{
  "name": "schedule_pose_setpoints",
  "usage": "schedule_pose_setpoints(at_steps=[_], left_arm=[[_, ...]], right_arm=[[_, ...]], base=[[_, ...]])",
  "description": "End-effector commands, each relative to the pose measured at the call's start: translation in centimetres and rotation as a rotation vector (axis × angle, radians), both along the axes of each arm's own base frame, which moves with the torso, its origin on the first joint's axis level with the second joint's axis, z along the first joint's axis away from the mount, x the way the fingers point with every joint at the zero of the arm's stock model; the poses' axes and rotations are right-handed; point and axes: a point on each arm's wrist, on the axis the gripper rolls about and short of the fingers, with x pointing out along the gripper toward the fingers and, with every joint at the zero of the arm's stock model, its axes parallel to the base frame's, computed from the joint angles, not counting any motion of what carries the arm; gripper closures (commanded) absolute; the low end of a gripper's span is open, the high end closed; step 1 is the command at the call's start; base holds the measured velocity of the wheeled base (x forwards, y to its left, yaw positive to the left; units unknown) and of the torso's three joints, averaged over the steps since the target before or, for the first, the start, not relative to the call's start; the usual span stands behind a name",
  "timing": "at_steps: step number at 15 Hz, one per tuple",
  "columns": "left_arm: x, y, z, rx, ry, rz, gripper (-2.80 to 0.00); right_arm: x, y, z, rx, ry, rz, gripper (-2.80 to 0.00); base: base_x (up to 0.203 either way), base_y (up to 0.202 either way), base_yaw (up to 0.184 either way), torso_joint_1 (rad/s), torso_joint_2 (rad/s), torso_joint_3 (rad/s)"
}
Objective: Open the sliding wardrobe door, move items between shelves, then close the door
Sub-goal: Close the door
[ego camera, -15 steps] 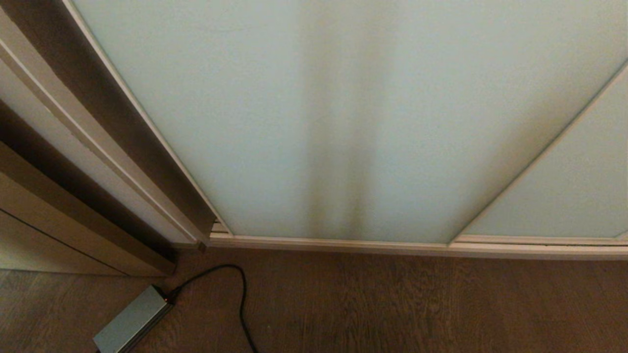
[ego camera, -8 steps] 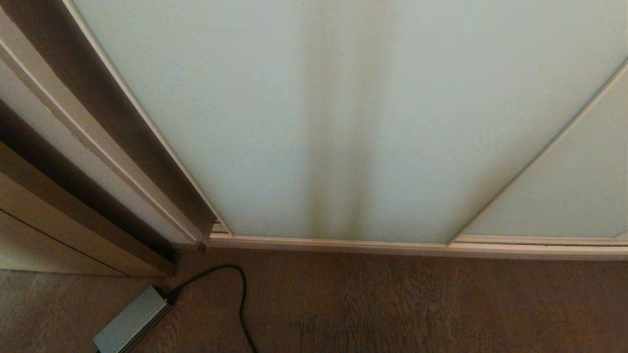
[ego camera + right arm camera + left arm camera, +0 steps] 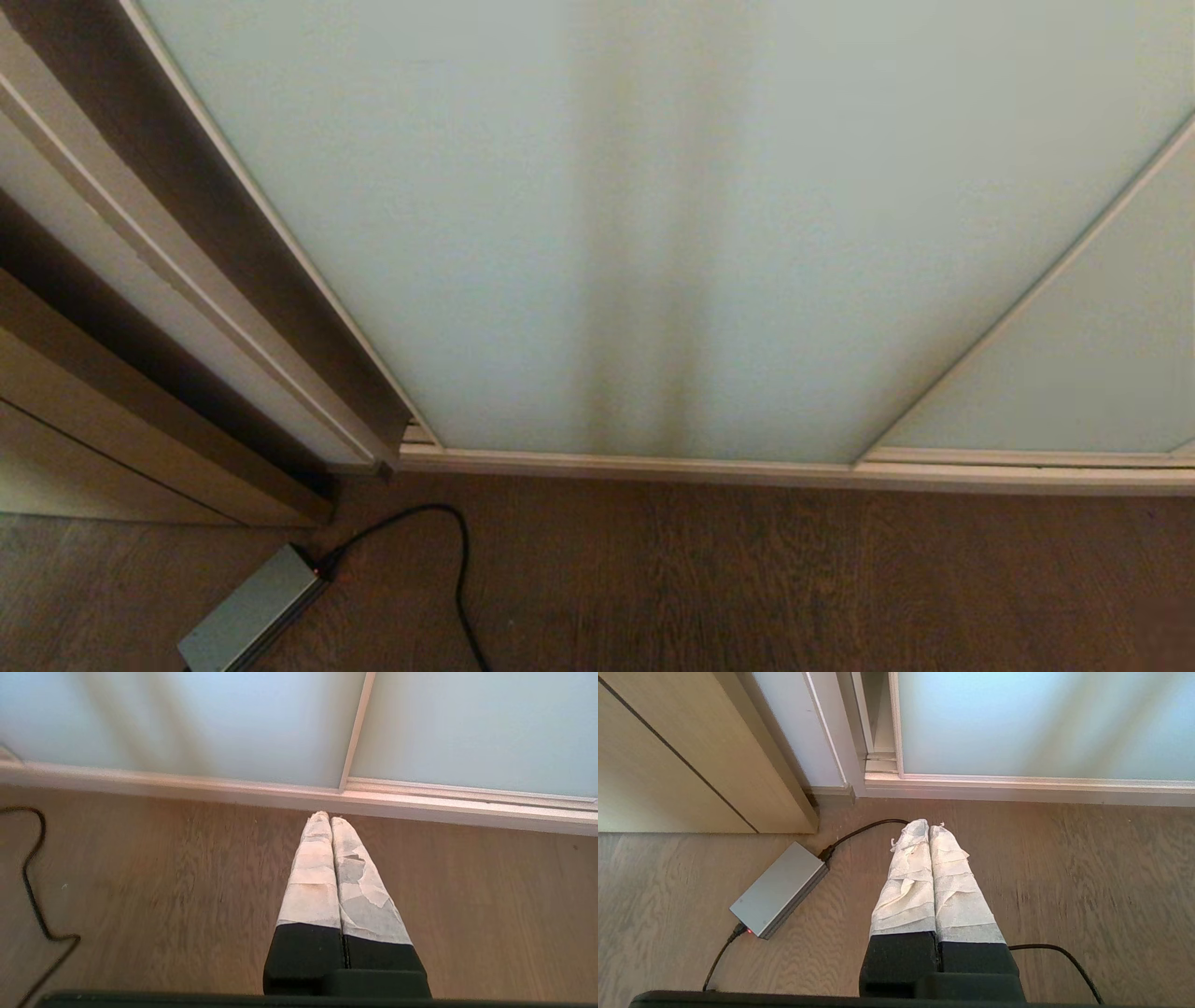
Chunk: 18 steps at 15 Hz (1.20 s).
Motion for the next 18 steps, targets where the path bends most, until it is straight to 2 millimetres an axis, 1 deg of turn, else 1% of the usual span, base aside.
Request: schedule_pose_setpoints(at_steps=[1, 16, 17, 18], left_arm=[[0.0, 0.0, 0.0, -0.001, 0.000, 0.001, 0.00], [0.0, 0.0, 0.0, 0.011, 0.006, 0.004, 0.00], [-0.1, 0.0, 0.5, 0.027, -0.013, 0.006, 0.00], [-0.5, 0.0, 1.9, 0.039, -0.054, 0.013, 0.00]], right_arm=[[-0.1, 0.0, 0.0, 0.012, -0.009, 0.002, 0.00], [-0.1, 0.0, 0.0, 0.014, -0.009, 0.001, 0.00], [-0.1, 0.0, 0.0, 0.014, -0.009, 0.001, 0.00], [-0.1, 0.0, 0.0, 0.014, -0.009, 0.002, 0.00]], base=[[0.000, 0.000, 0.000, 0.000, 0.00, 0.000], [0.000, 0.000, 0.000, 0.000, 0.00, 0.000], [0.000, 0.000, 0.000, 0.000, 0.00, 0.000], [0.000, 0.000, 0.000, 0.000, 0.00, 0.000]])
